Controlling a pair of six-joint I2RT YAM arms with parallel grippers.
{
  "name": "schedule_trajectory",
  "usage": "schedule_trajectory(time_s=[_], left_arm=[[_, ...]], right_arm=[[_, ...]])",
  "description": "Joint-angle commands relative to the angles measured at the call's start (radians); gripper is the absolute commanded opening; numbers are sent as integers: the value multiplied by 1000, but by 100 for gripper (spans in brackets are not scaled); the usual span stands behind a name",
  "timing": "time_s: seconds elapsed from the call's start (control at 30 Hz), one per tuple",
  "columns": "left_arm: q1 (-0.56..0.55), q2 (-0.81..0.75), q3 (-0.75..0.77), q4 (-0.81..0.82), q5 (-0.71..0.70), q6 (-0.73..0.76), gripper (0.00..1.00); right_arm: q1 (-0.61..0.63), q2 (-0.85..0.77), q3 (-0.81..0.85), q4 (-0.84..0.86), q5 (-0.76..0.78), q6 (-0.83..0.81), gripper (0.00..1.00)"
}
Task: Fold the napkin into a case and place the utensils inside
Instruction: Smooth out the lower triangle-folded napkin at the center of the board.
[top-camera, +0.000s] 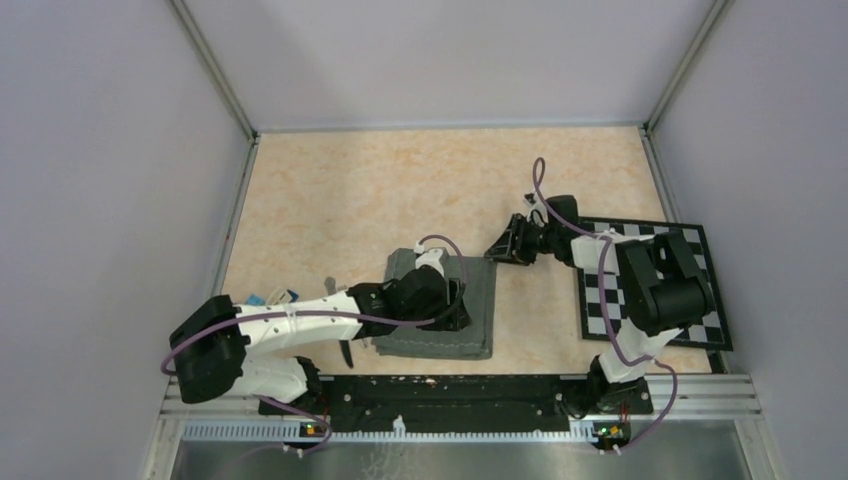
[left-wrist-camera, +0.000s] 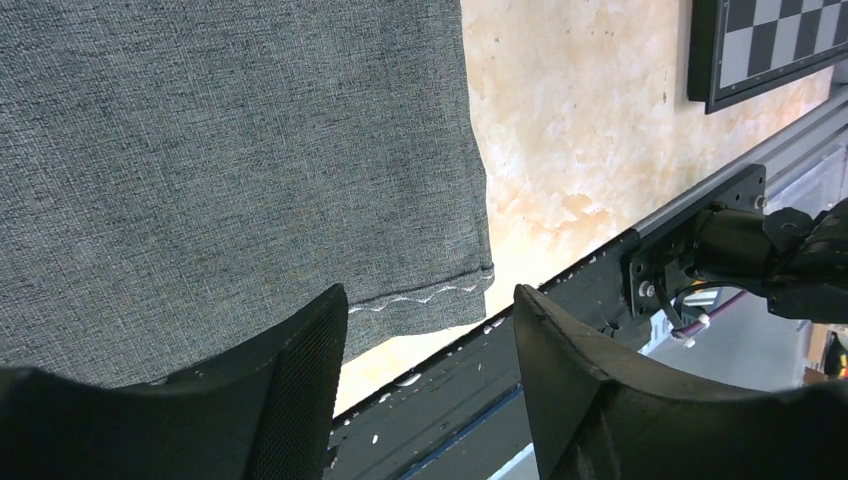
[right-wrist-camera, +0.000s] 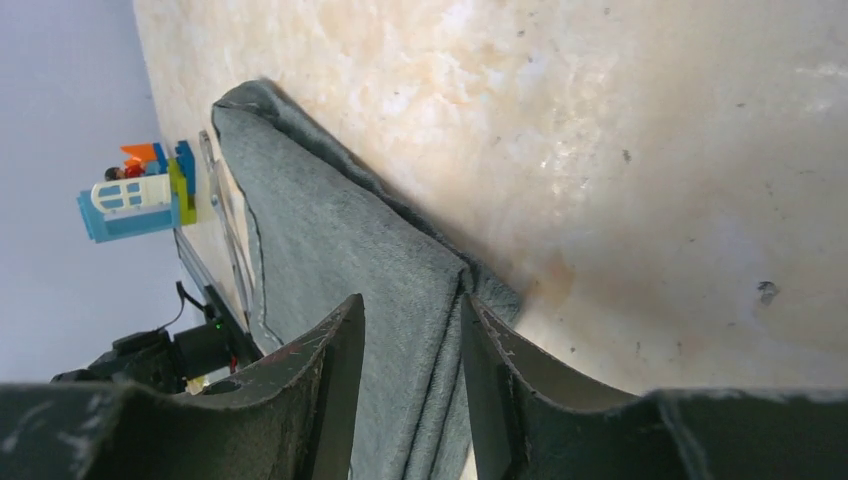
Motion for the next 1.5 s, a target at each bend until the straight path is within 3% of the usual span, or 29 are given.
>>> schedule_trajectory(time_s=[0.0,0.4,0.53,0.77,0.97,1.47], left_arm=[[10,-39,-35,73,13,-31,67],[26,-53,-67,100,34,-25,66],[31,-63,-78,100,38,-27,65],[39,-72,-95,108,41,-29,65],[45,-55,-96,129,61,-27,64],[46,-17,-72,156,144,-13,67]], right_arm=[[-9,35,38,26,12,-35,40],[29,130,87,65,12,-31,31],[32,129,105,42,21,-43,24],[37,-1,119,-26,-3,-29,0],[36,-79,92,-116,68,-39,0],[24,-35,101,-233,313,-134,0]])
